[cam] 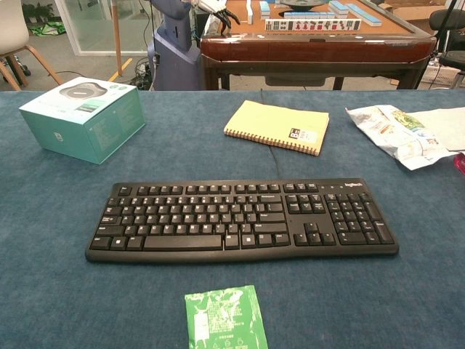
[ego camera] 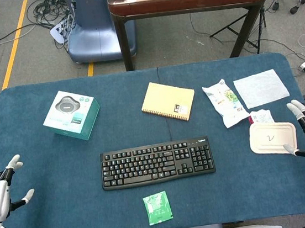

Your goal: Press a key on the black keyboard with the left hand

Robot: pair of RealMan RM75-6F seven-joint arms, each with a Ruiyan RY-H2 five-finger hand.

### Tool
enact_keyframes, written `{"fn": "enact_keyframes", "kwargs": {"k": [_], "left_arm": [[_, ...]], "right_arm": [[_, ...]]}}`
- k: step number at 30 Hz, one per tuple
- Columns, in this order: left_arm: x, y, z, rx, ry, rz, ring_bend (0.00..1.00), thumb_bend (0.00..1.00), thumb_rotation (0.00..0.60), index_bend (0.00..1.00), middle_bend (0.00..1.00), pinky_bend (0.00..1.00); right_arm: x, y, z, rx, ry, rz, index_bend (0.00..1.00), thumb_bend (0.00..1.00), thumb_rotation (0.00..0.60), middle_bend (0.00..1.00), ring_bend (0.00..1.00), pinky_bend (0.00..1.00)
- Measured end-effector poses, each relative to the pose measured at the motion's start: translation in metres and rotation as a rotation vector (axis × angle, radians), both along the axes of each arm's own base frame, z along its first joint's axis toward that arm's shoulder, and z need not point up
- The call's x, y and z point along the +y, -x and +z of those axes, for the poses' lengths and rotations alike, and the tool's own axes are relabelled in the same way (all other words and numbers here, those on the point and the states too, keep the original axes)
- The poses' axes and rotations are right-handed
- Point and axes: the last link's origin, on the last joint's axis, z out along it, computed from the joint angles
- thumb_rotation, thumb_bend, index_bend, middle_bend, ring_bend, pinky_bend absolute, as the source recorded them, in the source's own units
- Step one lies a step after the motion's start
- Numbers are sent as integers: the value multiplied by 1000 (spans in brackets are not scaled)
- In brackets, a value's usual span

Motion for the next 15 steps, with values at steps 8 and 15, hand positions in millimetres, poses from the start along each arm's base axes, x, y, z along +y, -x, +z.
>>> {"fn": "enact_keyframes", "kwargs": {"k": [8,15], "left_arm": [[2,-3,0,1,10,-25,303,164,600,110,253,270],[15,-18,3,-1,46,-145,823,297,600,182,767,857]], "right_arm": [[0,-1,2,7,5,2,0,49,600,49,67,41],[0,-5,7,16,31,13,0,49,600,50,67,41]]}}
